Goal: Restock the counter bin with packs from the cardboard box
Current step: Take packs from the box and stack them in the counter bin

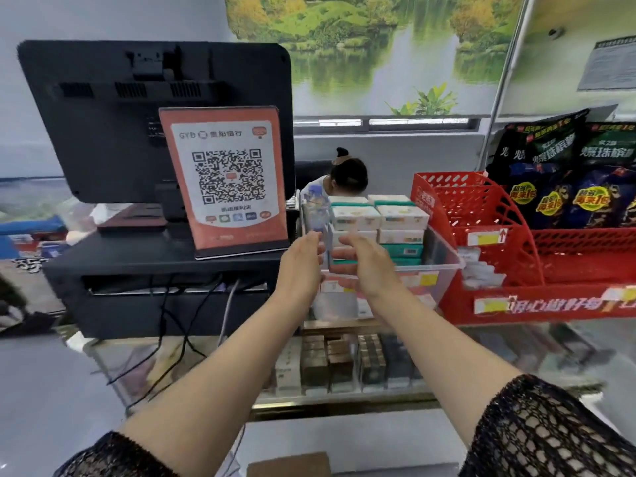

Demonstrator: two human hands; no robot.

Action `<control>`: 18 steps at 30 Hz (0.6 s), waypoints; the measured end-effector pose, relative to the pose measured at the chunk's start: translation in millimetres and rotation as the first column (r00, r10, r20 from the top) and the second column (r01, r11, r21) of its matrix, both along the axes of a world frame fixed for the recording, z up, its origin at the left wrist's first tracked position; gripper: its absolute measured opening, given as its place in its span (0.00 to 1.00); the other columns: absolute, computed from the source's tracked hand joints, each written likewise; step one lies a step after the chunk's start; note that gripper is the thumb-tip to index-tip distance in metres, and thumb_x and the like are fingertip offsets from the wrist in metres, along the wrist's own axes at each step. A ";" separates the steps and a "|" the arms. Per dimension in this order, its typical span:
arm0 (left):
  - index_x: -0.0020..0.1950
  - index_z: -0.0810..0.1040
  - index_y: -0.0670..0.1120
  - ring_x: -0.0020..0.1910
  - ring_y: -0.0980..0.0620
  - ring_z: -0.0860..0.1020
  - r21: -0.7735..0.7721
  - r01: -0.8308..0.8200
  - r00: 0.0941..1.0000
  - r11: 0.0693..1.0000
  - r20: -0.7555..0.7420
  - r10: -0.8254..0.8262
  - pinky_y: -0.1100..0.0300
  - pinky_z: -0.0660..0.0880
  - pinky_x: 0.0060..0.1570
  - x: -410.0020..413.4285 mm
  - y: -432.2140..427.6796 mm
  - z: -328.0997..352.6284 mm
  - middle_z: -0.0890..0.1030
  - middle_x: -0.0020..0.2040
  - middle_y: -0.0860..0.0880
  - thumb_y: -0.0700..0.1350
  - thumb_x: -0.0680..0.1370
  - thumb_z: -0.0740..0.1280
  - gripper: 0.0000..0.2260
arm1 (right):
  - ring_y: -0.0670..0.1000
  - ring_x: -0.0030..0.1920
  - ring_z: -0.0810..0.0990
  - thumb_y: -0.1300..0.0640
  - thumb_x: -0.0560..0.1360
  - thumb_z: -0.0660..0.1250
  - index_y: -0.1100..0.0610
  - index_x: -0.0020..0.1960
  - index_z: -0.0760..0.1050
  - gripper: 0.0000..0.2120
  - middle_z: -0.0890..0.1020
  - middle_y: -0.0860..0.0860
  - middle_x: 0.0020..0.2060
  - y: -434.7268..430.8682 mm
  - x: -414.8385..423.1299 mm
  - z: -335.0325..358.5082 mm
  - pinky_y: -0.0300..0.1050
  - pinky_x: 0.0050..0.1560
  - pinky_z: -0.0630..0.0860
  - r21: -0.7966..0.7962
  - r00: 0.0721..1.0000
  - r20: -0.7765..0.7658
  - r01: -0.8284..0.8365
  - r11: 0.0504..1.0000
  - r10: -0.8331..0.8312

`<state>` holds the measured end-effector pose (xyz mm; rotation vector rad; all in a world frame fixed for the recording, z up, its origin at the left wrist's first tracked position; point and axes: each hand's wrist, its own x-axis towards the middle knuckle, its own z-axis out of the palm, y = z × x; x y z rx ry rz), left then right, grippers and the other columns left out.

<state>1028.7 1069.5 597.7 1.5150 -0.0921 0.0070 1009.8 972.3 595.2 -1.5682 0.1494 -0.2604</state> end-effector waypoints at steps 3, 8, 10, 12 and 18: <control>0.55 0.79 0.47 0.48 0.51 0.78 -0.008 -0.073 0.997 0.997 -0.039 0.073 0.55 0.76 0.47 -14.8 10.1 -26.6 0.81 0.51 0.47 0.49 0.81 0.57 0.12 | 0.54 0.49 0.80 0.47 0.81 0.53 0.52 0.53 0.74 0.14 0.80 0.55 0.49 7.6 -7.5 -21.1 0.52 0.50 0.75 -0.028 0.999 -0.031 -0.030 0.999 0.029; 0.48 0.79 0.48 0.44 0.53 0.79 0.024 -0.239 0.969 0.971 -0.063 0.240 0.60 0.76 0.42 -44.4 26.3 -88.0 0.81 0.44 0.49 0.44 0.81 0.57 0.11 | 0.56 0.47 0.80 0.46 0.79 0.55 0.54 0.54 0.76 0.15 0.82 0.56 0.50 14.4 -21.1 -83.4 0.50 0.46 0.76 0.011 0.985 -0.136 -0.104 0.995 0.104; 0.48 0.80 0.47 0.46 0.50 0.79 0.063 -0.293 0.948 0.954 -0.112 0.298 0.54 0.77 0.45 -55.8 33.3 -124.9 0.81 0.45 0.47 0.44 0.81 0.57 0.11 | 0.55 0.46 0.80 0.45 0.79 0.55 0.53 0.53 0.76 0.16 0.82 0.56 0.50 16.9 -28.7 -122.2 0.50 0.46 0.76 0.023 0.967 -0.217 -0.132 0.991 0.134; 0.50 0.80 0.46 0.48 0.47 0.79 0.110 -0.327 0.928 0.939 -0.150 0.341 0.51 0.77 0.48 -68.5 40.5 -169.3 0.81 0.47 0.46 0.45 0.82 0.56 0.13 | 0.53 0.44 0.79 0.49 0.81 0.54 0.55 0.56 0.75 0.14 0.81 0.54 0.47 19.2 -37.8 -164.7 0.46 0.43 0.74 0.033 0.943 -0.284 -0.169 0.985 0.172; 0.53 0.79 0.45 0.51 0.48 0.78 0.200 -0.355 0.859 0.913 -0.316 0.403 0.52 0.75 0.51 -99.9 64.5 -305.0 0.81 0.50 0.45 0.45 0.82 0.54 0.13 | 0.52 0.48 0.80 0.48 0.81 0.54 0.51 0.54 0.74 0.12 0.81 0.51 0.49 34.8 -63.7 -303.7 0.48 0.48 0.76 0.004 0.861 -0.473 -0.210 0.978 0.187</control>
